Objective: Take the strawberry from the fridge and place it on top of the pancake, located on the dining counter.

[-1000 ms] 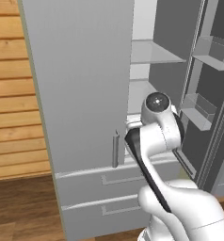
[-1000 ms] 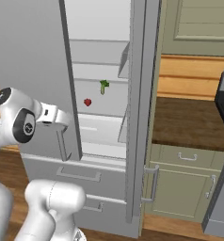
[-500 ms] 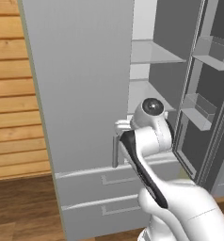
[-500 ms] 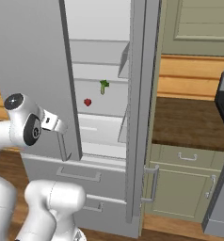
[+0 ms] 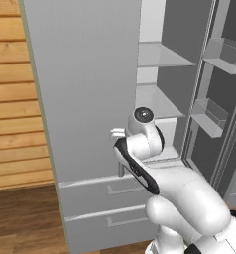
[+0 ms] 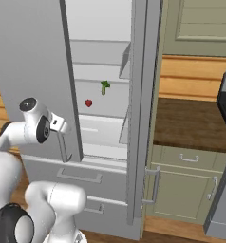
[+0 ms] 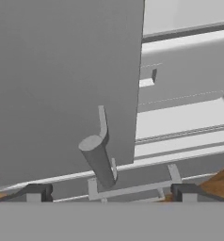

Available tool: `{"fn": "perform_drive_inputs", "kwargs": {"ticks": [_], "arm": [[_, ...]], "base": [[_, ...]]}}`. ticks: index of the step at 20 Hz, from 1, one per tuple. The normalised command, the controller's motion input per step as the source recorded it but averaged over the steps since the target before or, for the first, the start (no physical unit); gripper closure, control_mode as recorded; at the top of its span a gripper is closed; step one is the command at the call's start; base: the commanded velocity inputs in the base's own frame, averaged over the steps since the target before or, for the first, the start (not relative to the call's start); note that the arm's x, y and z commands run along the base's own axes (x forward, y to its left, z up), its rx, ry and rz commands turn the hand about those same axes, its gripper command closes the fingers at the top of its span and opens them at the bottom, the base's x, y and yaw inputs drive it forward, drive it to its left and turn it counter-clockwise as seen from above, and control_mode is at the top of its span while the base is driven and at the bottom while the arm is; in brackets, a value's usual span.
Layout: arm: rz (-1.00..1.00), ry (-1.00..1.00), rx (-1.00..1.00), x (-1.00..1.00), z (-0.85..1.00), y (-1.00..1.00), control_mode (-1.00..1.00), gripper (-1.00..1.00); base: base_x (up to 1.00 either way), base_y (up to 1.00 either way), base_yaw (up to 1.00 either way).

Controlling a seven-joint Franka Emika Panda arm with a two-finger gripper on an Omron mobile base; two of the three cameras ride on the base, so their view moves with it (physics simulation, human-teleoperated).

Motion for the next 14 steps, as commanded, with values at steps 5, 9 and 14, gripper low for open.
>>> {"fn": "perform_drive_inputs", "kwargs": {"ticks": [5,9,14], "arm": [[0.0,0.06,0.0,0.54,-0.33,0.11,-1.0,-1.0],[0.0,0.0,0.0,0.42,-0.38,0.01,-1.0,-1.0],[0.0,0.0,0.0,0.36,-0.47,0.0,-1.0,-1.0]], "base": [[0.0,0.0,0.0],[0.0,0.0,0.0],[0.0,0.0,0.0]]}}
